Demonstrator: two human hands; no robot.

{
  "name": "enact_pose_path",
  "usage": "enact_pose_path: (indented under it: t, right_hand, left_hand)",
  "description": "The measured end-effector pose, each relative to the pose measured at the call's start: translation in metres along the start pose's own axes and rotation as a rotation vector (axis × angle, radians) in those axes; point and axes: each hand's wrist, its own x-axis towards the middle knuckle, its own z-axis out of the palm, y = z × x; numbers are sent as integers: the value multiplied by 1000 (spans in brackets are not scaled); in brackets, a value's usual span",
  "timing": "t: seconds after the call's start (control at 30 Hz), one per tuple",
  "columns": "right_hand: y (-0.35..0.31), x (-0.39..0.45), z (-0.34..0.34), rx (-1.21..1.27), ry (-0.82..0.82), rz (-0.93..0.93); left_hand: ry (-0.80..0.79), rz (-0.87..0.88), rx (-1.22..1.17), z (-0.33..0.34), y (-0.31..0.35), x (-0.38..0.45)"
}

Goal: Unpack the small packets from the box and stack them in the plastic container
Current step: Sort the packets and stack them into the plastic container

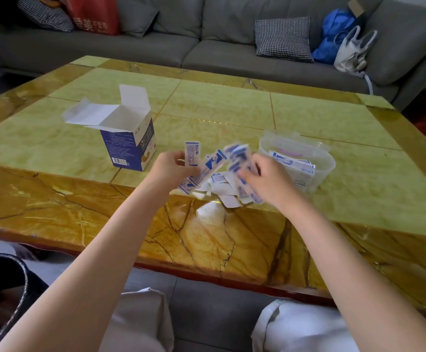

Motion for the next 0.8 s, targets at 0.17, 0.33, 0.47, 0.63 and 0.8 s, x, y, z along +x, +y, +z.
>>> enact_pose_path:
  t: [0.17,0.33,0.47,0.63,0.8]
  right_hand:
    - [-17,-2,5,995,-69,347]
    - [-20,6,9,667,270,228]
    - [-18,5,0,648,294,143]
    - [-16,6,0,625,212,151]
    - [-17,5,7,710,115,180]
  left_hand:
    - [-92,-10,-212,22,6,-9]
    - [-216,-14,-389,22,9,-10]
    - [-205,-24,-424,12,5,-8]
    - [-298,7,-398,3,4,-10]
    - [-324,20,-383,7,6,-14]
